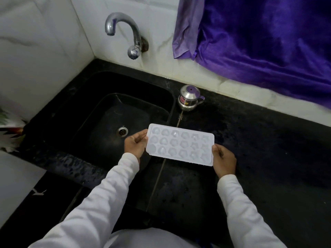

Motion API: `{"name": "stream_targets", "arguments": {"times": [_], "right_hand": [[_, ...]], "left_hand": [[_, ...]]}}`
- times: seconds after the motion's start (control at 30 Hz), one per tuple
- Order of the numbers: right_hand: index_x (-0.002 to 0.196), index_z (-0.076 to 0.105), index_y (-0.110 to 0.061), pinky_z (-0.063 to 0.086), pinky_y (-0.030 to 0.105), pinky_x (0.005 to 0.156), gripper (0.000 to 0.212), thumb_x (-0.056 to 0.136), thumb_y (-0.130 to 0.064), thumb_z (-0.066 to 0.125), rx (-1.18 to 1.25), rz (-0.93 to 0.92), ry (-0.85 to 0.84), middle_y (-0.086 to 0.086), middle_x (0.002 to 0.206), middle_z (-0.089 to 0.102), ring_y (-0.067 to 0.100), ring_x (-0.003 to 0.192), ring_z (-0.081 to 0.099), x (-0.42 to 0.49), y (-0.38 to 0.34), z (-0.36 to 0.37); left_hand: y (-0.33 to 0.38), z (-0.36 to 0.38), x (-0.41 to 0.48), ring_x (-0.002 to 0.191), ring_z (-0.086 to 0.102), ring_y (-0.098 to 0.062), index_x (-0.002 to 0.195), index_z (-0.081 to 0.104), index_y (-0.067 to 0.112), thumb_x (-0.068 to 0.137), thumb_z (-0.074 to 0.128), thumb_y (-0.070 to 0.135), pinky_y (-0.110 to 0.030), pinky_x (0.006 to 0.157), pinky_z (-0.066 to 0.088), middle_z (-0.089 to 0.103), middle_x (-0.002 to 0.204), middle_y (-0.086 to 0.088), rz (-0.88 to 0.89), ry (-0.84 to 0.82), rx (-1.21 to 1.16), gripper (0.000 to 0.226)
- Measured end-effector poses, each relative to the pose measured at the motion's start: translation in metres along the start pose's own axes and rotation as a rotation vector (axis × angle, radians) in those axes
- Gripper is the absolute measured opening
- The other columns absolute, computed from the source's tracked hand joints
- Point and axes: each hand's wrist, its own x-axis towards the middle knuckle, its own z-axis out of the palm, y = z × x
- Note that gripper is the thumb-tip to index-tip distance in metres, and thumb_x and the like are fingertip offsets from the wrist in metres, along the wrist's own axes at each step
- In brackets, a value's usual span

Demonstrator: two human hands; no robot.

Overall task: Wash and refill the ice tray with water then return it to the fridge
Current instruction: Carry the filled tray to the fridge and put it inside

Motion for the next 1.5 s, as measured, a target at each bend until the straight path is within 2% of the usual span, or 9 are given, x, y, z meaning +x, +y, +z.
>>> {"name": "stream_targets", "arguments": {"times": [0.2,0.3,0.47,0.7,0.83,0.9,1.17,1.33,1.5], "right_hand": [[0.110,0.073,-0.010,0.049,0.033,0.095,0.023,0.099,-0.021,0.057,0.012,-0.058,-0.108,-0.002,0.096,0.068,0.016,0.095,0.062,-0.018,-0.030,0.034],[0.111,0.073,-0.012,0.048,0.031,0.092,0.022,0.100,-0.022,0.056,0.023,-0.075,-0.162,-0.003,0.097,0.068,0.016,0.096,0.063,-0.031,-0.043,0.054],[0.112,0.072,-0.013,0.045,0.027,0.086,0.022,0.100,-0.021,0.055,0.028,-0.100,-0.252,-0.006,0.095,0.067,0.014,0.096,0.063,-0.062,-0.066,0.090],[0.111,0.072,-0.013,0.045,0.027,0.087,0.022,0.099,-0.020,0.055,-0.008,-0.174,-0.390,-0.003,0.099,0.068,0.016,0.099,0.063,-0.106,-0.090,0.138],[0.109,0.073,-0.014,0.050,0.032,0.091,0.021,0.098,-0.020,0.056,-0.041,-0.224,-0.458,-0.003,0.097,0.070,0.018,0.100,0.065,-0.130,-0.100,0.162],[0.108,0.073,-0.015,0.049,0.030,0.088,0.021,0.097,-0.020,0.056,-0.049,-0.242,-0.494,-0.004,0.096,0.069,0.018,0.099,0.064,-0.143,-0.105,0.173],[0.095,0.068,-0.029,0.053,0.040,0.095,0.013,0.095,-0.021,0.058,-0.128,-0.339,-0.684,-0.010,0.091,0.068,0.022,0.101,0.066,-0.189,-0.113,0.211],[0.110,0.072,-0.014,0.047,0.029,0.088,0.021,0.097,-0.017,0.056,-0.165,-0.418,-0.823,-0.005,0.093,0.067,0.018,0.099,0.064,-0.217,-0.118,0.230],[0.114,0.071,-0.011,0.045,0.027,0.087,0.023,0.098,-0.017,0.055,-0.211,-0.509,-0.999,-0.001,0.099,0.067,0.016,0.099,0.063,-0.242,-0.121,0.243]], "left_hand": [[0.010,-0.054,-0.009,0.089,0.069,-0.001,0.118,0.070,0.003,0.093,0.064,-0.003,-0.009,0.070,0.054,0.073,0.101,0.003,0.043,0.126,-0.047,0.027],[0.011,-0.085,-0.016,0.084,0.069,-0.008,0.116,0.071,0.004,0.092,0.065,-0.001,-0.012,0.069,0.056,0.075,0.105,-0.004,0.051,0.182,-0.057,0.025],[0.010,-0.142,-0.029,0.093,0.070,-0.015,0.116,0.072,0.007,0.092,0.066,-0.001,-0.023,0.083,0.058,0.075,0.111,-0.008,0.036,0.272,-0.092,0.026],[-0.002,-0.215,-0.059,0.094,0.070,-0.007,0.113,0.072,0.011,0.093,0.062,-0.004,-0.027,0.091,0.057,0.074,0.108,-0.005,0.031,0.403,-0.181,0.027],[-0.018,-0.252,-0.081,0.106,0.071,-0.018,0.101,0.073,0.024,0.093,0.063,0.000,-0.043,0.099,0.056,0.076,0.107,-0.002,0.014,0.483,-0.234,0.027],[-0.026,-0.267,-0.094,0.107,0.071,-0.020,0.100,0.073,0.024,0.093,0.064,-0.001,-0.045,0.100,0.055,0.076,0.107,-0.003,0.015,0.532,-0.256,0.028],[-0.055,-0.307,-0.155,0.104,0.071,-0.019,0.095,0.073,0.025,0.091,0.062,-0.006,-0.042,0.102,0.054,0.075,0.101,0.002,0.029,0.742,-0.393,0.033],[-0.075,-0.319,-0.195,0.103,0.071,-0.018,0.100,0.072,0.020,0.092,0.062,-0.006,-0.037,0.099,0.055,0.075,0.100,0.002,0.040,0.905,-0.472,0.029],[-0.095,-0.314,-0.236,0.103,0.069,-0.018,0.111,0.071,0.011,0.093,0.061,-0.007,-0.029,0.092,0.056,0.073,0.100,0.002,0.039,1.094,-0.542,0.028]]}}
